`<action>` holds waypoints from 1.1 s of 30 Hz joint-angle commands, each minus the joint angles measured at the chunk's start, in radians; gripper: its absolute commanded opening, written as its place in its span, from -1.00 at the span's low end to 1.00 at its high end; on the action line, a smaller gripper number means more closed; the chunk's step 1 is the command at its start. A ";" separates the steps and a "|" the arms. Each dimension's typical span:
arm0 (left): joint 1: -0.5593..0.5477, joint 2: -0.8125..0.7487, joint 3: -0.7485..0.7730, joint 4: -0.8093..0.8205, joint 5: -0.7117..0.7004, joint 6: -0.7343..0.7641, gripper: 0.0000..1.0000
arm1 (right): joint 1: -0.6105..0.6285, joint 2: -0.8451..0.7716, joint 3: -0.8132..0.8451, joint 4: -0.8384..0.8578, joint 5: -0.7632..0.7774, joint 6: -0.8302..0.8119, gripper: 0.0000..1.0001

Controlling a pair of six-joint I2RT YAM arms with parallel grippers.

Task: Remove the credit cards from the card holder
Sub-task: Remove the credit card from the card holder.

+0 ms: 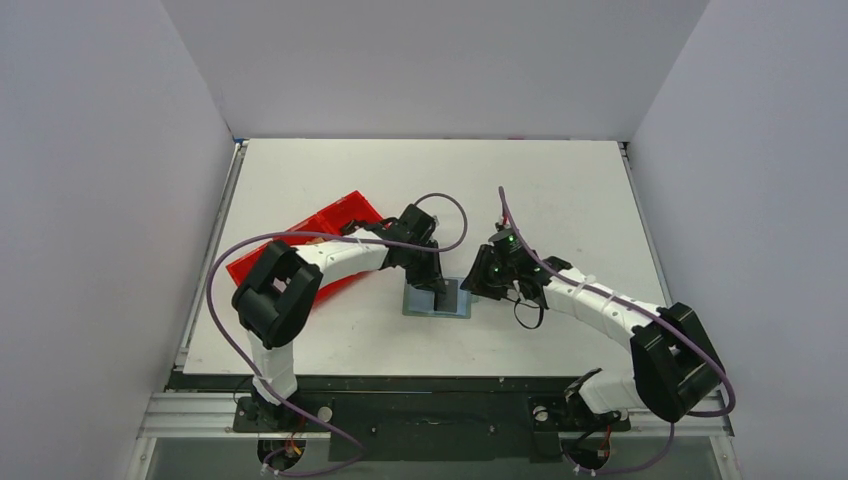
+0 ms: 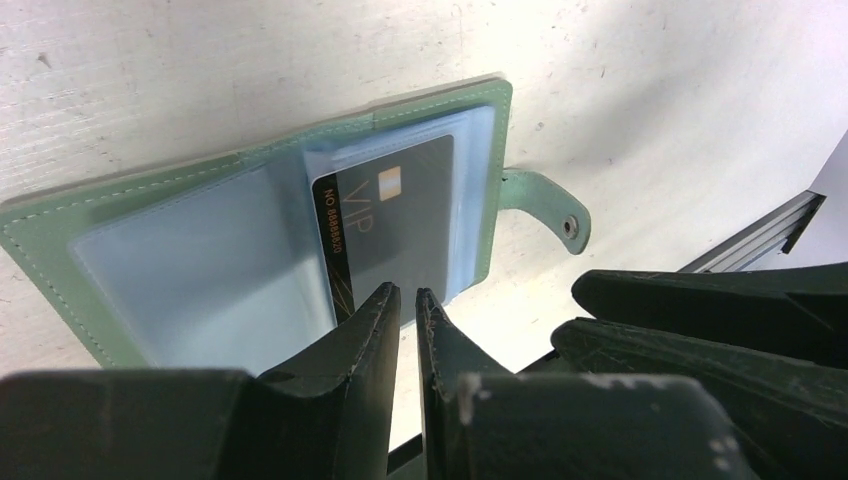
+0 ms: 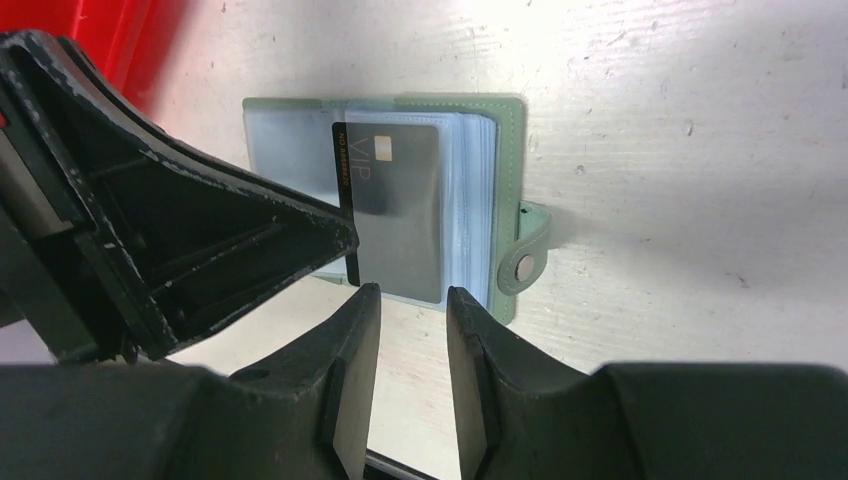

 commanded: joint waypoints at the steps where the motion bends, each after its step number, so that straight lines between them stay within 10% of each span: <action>1: 0.004 -0.028 0.034 -0.019 -0.033 0.013 -0.79 | 0.008 0.005 0.067 -0.043 0.044 -0.040 -0.45; 33: 0.102 -0.028 -0.082 0.104 0.112 0.024 -0.69 | 0.105 0.339 0.204 -0.126 0.221 -0.063 -0.68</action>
